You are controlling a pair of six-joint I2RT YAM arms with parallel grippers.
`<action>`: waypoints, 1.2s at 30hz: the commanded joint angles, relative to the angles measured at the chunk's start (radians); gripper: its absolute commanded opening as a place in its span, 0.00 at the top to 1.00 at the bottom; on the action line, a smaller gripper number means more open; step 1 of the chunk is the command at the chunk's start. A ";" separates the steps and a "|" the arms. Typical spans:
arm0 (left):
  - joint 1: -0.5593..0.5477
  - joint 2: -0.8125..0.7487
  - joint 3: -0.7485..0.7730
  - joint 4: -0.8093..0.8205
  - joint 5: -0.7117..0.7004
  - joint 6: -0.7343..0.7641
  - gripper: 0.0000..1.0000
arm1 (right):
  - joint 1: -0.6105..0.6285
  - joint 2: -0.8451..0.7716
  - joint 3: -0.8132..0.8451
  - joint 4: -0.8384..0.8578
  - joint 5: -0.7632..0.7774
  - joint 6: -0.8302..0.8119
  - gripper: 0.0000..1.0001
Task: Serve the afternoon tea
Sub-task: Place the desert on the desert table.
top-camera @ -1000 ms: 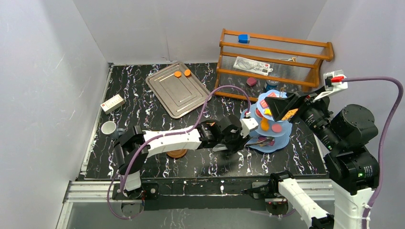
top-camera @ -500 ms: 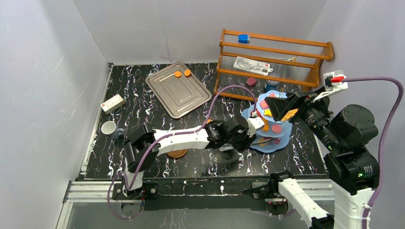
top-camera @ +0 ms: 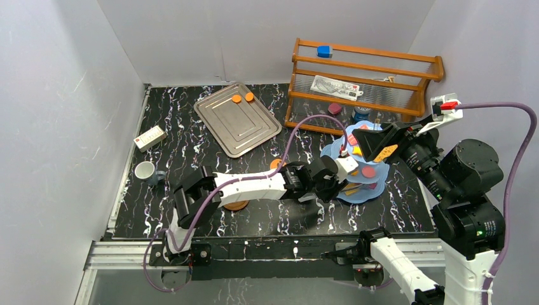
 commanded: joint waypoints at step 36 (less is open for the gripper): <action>-0.009 0.062 0.109 0.026 -0.034 0.024 0.64 | 0.006 -0.003 0.016 0.076 0.008 -0.016 0.01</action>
